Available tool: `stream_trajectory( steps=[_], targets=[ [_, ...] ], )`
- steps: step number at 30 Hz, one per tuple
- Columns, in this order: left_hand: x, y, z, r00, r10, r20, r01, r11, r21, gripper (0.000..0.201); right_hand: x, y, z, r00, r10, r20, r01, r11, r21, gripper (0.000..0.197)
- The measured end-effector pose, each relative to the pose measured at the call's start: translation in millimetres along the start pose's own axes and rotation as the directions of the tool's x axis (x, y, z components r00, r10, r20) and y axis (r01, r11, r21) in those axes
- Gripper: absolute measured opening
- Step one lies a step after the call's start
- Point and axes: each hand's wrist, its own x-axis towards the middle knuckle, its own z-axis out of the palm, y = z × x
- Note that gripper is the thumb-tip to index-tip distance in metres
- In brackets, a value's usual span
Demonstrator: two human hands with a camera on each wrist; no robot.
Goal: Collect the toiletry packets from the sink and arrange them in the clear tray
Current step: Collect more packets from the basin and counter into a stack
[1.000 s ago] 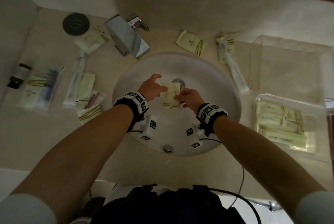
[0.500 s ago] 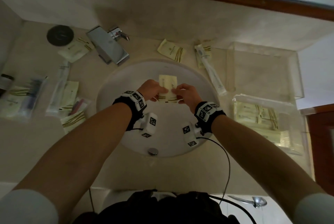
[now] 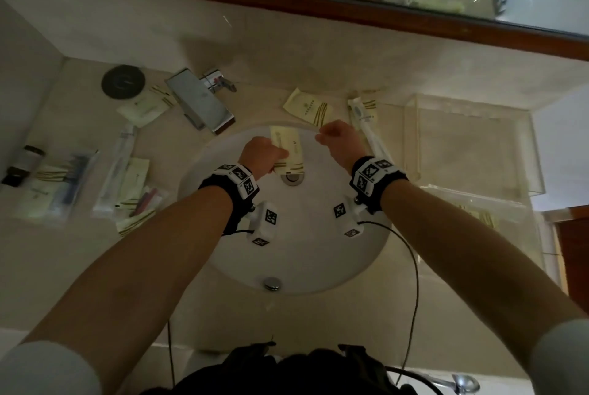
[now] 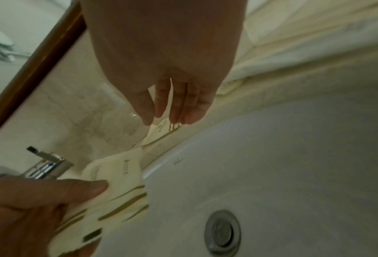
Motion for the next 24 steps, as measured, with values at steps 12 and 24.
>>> stream_trajectory(
  steps=[12,24],
  targets=[
    [5,-14,-18,1.000,-0.013,-0.012,0.013,1.000,0.001,0.032,44,-10,5,0.967,-0.162,0.199,0.252,0.743,-0.620,0.080],
    [8,-22,-32,1.000,0.027,-0.009,-0.026,0.998,0.061,0.023,50,-5,24,0.939,-0.319,0.125,0.270,0.464,-0.844,0.058]
  ],
)
